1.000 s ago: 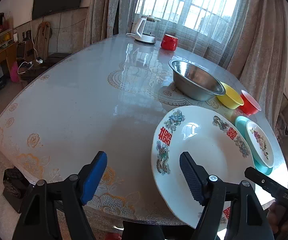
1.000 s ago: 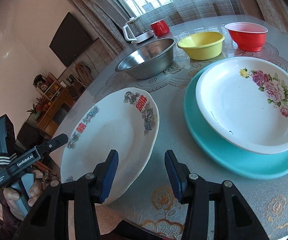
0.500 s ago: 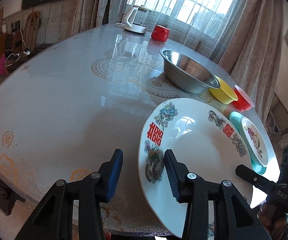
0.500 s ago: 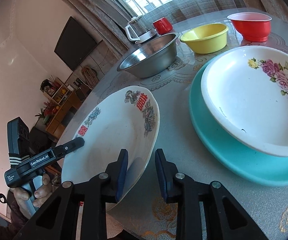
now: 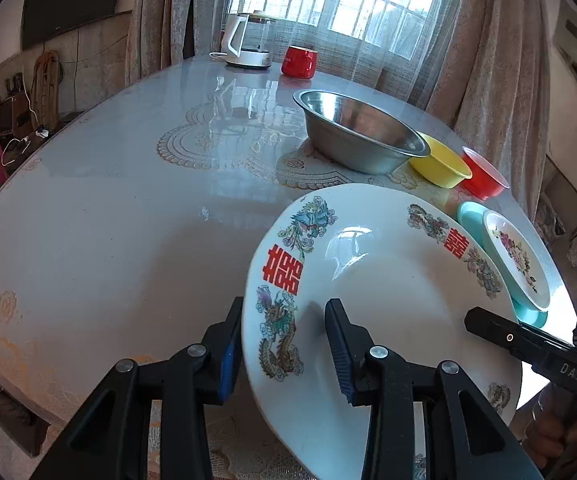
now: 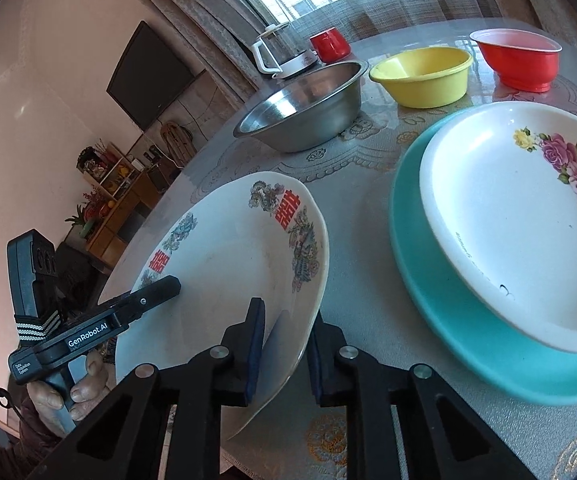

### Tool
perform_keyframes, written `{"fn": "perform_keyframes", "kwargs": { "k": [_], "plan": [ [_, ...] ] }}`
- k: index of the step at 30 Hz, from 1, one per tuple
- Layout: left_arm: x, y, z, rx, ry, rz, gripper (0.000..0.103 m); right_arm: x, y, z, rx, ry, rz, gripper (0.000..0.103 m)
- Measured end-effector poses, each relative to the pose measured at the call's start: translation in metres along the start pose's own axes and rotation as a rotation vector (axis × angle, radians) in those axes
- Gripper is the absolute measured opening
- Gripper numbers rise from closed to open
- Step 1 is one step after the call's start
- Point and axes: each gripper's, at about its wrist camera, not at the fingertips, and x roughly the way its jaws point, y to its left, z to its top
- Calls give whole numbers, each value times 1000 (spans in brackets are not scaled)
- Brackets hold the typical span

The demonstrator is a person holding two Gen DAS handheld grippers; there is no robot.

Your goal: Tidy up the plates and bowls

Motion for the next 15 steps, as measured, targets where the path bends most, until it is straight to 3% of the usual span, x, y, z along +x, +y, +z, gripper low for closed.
{"fn": "perform_keyframes", "kwargs": {
  "k": [15],
  "plan": [
    [-7,-9,-11,8,-10,25,40,-9,15,-5,-121,-24,-99,20]
  ]
}}
